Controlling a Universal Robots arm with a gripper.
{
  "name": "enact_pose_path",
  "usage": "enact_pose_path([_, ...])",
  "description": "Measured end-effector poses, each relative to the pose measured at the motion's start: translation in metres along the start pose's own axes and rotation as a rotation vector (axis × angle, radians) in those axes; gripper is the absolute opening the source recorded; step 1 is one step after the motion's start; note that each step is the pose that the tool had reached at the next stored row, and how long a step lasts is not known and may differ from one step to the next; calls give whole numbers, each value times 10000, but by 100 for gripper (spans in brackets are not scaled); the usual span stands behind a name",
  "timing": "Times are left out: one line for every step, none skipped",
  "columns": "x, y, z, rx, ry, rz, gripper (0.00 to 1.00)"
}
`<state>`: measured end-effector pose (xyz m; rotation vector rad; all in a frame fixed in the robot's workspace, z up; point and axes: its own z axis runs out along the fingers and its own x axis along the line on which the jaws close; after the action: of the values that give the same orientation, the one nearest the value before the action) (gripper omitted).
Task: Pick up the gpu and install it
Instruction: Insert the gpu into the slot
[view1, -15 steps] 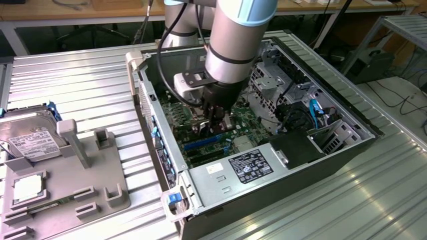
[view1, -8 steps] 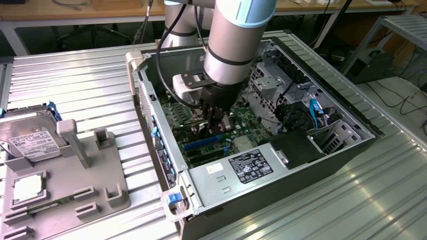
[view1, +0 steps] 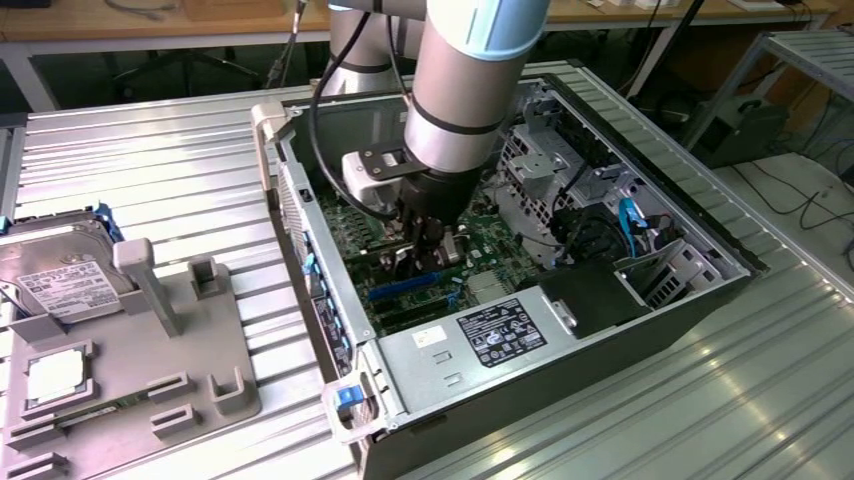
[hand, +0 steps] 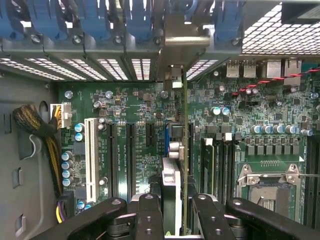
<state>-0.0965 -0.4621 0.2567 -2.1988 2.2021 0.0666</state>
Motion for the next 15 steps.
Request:
enact_pose_path([0,1,5,0,0,0,28])
enact_pose_path([1,3,10,0,0,-1,28])
enact_pose_path([1,5,14,0,1,0,28])
enact_pose_path([1,7,20,0,1,0,28])
enact_pose_path([1,8,26,0,0,-1,28])
enact_pose_path([2,9,32,0,0,-1,28])
enact_pose_path([2,10,38,0,1,0,28])
enact_pose_path([2,11,44,0,1,1,28])
enact_pose_path([3,13,50,0,1,0,28])
enact_pose_path([3,14,58,0,1,0,28])
enact_pose_path([3,15,65,0,0,-1,28])
enact_pose_path([4,16,73,0,0,-1,28])
enact_pose_path([4,17,81,0,0,0,28])
enact_pose_path([5,18,88,0,1,0,28])
enact_pose_path([5,19,96,-1,2,0,28])
